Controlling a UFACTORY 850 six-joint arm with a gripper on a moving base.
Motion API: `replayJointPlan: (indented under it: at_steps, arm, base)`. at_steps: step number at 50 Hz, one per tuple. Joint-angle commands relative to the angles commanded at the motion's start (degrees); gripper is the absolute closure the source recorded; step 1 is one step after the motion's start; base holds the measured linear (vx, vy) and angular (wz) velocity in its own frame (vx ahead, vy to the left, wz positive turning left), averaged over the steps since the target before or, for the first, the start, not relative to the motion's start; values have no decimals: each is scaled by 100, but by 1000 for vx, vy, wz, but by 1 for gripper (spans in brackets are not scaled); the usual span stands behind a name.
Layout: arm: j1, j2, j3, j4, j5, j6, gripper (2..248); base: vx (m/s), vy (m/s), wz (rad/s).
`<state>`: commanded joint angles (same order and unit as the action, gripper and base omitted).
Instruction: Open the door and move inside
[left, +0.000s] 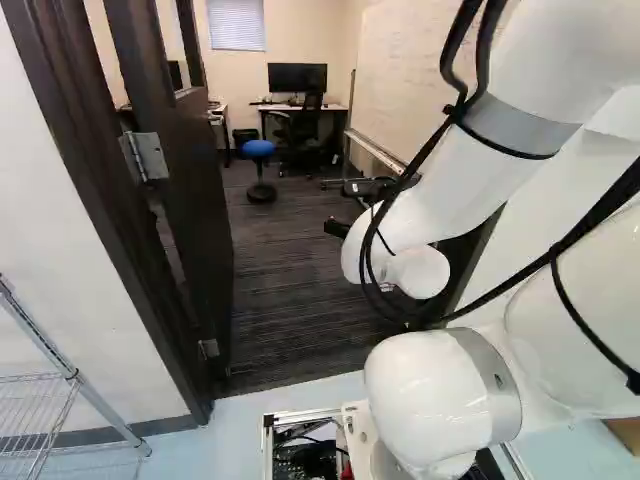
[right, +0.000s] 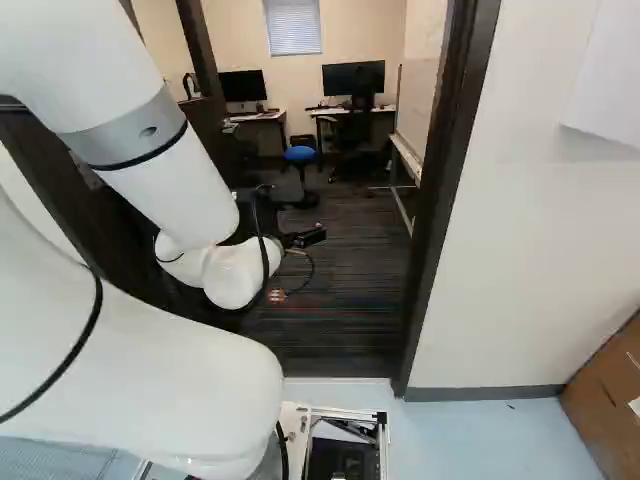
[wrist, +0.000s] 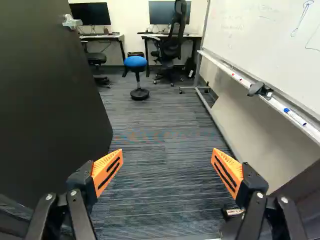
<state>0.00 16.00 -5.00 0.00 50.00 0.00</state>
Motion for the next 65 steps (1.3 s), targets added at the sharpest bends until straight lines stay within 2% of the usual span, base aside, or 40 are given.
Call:
replayJointPlan:
  at_steps: [65]
  arm:
    - [0,0,0,0,0,0,3]
  base:
    - [104,4,-1]
